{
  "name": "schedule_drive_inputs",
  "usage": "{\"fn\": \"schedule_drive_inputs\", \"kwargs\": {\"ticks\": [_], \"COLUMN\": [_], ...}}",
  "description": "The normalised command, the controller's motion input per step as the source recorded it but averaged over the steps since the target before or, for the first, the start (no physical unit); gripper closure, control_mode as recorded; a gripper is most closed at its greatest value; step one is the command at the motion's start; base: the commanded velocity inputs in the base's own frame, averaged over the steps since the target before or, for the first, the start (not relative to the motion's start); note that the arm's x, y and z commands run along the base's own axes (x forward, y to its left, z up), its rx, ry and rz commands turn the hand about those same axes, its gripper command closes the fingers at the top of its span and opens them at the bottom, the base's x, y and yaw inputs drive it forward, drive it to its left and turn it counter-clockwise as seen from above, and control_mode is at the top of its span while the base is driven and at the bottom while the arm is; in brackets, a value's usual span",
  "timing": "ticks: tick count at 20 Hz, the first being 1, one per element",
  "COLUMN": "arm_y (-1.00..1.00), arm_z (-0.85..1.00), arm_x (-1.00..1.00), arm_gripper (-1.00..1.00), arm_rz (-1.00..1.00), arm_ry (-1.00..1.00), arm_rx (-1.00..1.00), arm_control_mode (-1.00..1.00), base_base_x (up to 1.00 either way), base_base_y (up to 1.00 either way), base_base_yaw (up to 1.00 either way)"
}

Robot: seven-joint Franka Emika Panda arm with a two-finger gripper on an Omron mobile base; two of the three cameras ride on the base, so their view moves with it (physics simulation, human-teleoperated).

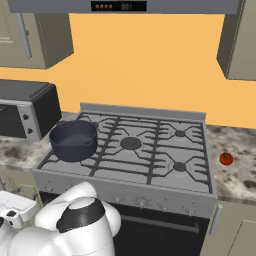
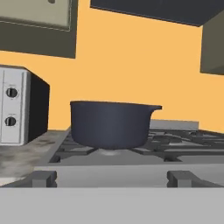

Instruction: Turn on the burner for the pot on the stove. Wait thirty seconds for the pot to heat up. Then add the tomato to the pot.

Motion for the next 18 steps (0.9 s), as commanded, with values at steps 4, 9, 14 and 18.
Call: {"fn": "schedule_drive_inputs", "kwargs": {"ticks": [4,9,14,18], "arm_y": [-0.07,-0.29,0.00,0.00], "arm_z": [0.00,-0.13,-0.08,-0.42], "arm_x": [0.04,0.30,0.06,0.08], "arm_gripper": [-1.00,-1.00,-1.00,-1.00], "arm_rz": [0.00,0.00,0.00,0.00], "arm_ry": [0.00,0.02,0.03,0.03], "arm_rx": [0.00,0.00,0.00,-0.06], "arm_control_mode": [-1.00,-1.00,-1.00,-1.00], "base_base_x": [0.00,0.00,0.00,0.00], "base_base_y": [0.00,0.00,0.00,0.00], "base_base_yaw": [0.00,0.00,0.00,0.00]}}
